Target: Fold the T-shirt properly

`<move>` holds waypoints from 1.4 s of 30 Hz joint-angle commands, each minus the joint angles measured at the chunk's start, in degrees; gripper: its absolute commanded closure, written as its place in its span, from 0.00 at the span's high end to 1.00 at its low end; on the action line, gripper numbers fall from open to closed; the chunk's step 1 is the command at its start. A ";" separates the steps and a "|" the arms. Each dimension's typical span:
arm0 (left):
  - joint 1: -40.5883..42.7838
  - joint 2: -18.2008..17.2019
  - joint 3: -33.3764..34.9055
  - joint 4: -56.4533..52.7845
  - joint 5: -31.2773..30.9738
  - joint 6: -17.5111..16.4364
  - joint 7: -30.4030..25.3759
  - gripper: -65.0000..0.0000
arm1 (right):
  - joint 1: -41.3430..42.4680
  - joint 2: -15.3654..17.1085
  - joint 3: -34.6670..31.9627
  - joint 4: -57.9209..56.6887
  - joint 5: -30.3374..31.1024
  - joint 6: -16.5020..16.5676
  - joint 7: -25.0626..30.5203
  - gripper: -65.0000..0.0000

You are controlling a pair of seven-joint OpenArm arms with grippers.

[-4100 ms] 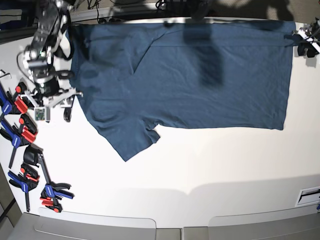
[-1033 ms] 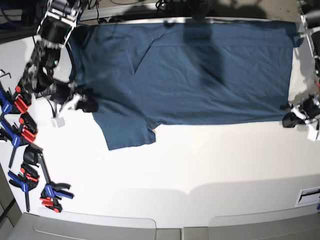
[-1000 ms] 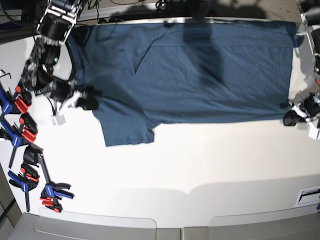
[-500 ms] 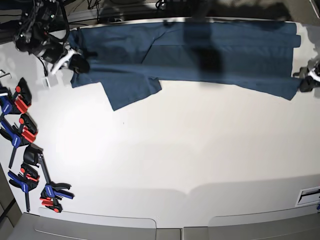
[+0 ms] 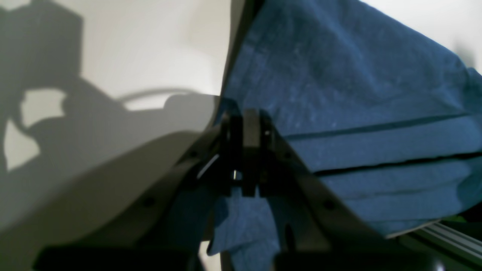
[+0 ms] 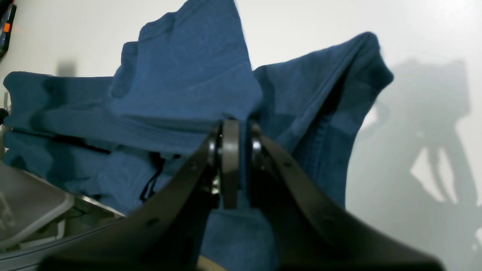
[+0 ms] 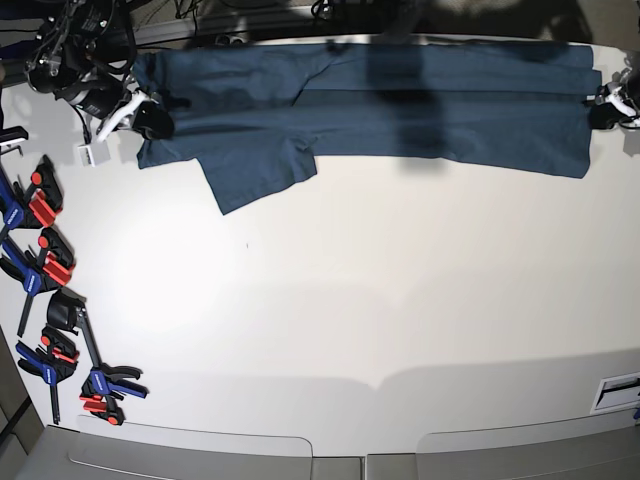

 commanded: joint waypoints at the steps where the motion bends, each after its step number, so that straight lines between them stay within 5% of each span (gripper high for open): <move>1: -0.11 -1.77 -0.66 0.94 -0.79 -0.04 -0.92 0.00 | 0.28 0.98 0.48 1.03 0.79 0.30 1.27 0.00; 5: -0.11 -1.81 -0.66 0.94 -0.76 -0.07 -0.81 0.00 | 0.31 1.01 0.48 1.03 0.83 0.30 1.25 0.00; 6: -0.11 -1.95 -0.66 0.98 -0.79 -0.15 -0.63 0.07 | 0.31 1.03 0.48 1.03 0.83 0.30 1.25 0.00; 8: -0.09 -2.47 -0.74 1.73 -0.79 -1.84 -0.48 0.30 | 0.31 1.14 0.50 1.05 0.85 0.30 1.27 0.22; 10: -0.11 -2.99 -1.86 3.37 -0.79 -2.40 -0.48 0.36 | 0.44 1.40 0.55 1.36 1.07 0.30 1.57 0.41; 11: -0.11 -3.17 -2.99 4.59 -0.83 -2.40 -0.55 0.36 | 0.46 1.57 0.68 1.90 1.73 0.30 1.86 0.42; 19: -0.11 -3.19 -14.99 16.39 -0.76 -2.36 -4.15 0.36 | 6.38 1.53 1.86 6.16 2.10 0.30 5.75 0.42; 24: -0.04 -3.02 -16.72 16.94 -0.72 -1.40 -4.61 0.36 | 12.20 -2.16 0.15 4.72 -12.41 0.30 15.26 0.42; 28: 0.09 -2.69 -16.72 16.94 -0.74 -1.29 -4.66 0.36 | 16.26 -2.95 -5.31 -2.16 -18.43 0.30 18.53 0.56; 39: 0.37 -2.71 -16.72 16.94 -0.33 -1.29 -4.83 0.36 | 28.02 -3.50 -20.20 -26.38 -19.41 -1.18 15.93 0.58; 42: 0.37 -2.71 -16.72 16.94 -0.31 -1.29 -4.81 0.36 | 29.40 -4.46 -22.56 -26.86 -19.30 -1.16 10.25 0.46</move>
